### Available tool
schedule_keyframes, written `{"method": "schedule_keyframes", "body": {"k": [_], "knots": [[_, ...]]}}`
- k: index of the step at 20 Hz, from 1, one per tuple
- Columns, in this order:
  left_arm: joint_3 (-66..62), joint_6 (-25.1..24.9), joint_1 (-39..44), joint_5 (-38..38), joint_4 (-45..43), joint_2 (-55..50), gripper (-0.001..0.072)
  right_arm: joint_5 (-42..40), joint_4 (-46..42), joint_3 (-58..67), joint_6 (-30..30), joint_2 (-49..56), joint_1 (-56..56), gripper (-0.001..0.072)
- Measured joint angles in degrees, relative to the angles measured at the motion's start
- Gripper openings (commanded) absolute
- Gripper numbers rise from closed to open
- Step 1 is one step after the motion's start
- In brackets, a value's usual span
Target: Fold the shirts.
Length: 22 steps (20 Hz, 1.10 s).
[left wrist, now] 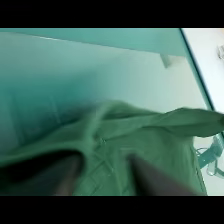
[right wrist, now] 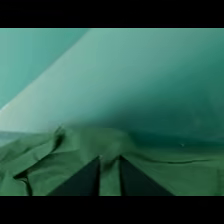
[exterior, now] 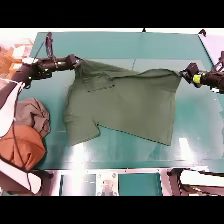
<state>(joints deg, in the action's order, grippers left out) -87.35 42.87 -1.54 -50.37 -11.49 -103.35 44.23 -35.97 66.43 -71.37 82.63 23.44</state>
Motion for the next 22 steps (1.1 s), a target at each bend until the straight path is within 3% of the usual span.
{"method": "schedule_keyframes", "body": {"k": [5,8,10,17,18,20,22], "knots": [[-4.7,3.6,-7.9,-11.5,-1.7,-3.2,0.0527,14.8,-6.2,1.6,-0.5,1.1,8.1,0.0242],[-5.6,7.8,-13.7,-20.3,-7.8,-3.8,0.0526,26.4,-13.9,-3.1,-2.2,-2.0,14.1,0.0359],[-5.9,10.0,-16.5,-25.4,-12.0,-4.0,0.0526,31.3,-19.8,-9.1,-4.0,-4.7,16.9,0.0362],[-6.2,13.1,-19.5,-35.6,-18.1,-4.1,0.0526,31.7,-26.4,-30.5,-6.7,-8.2,15.7,0.0361],[-6.2,13.4,-19.6,-36.7,-18.5,-4.1,0.0526,31.8,-26.1,-31.9,-6.8,-8.3,14.7,0.0339],[-6.2,14.1,-19.7,-38.5,-19.2,-4.1,0.0526,30.1,-26.6,-33.8,-6.7,-8.5,12.3,0.0048],[-6.2,15.3,-19.8,-39.8,-20.5,-4.1,0.0525,29.1,-25.6,-34.1,-5.6,-8.4,10.5,0.0014]]}}
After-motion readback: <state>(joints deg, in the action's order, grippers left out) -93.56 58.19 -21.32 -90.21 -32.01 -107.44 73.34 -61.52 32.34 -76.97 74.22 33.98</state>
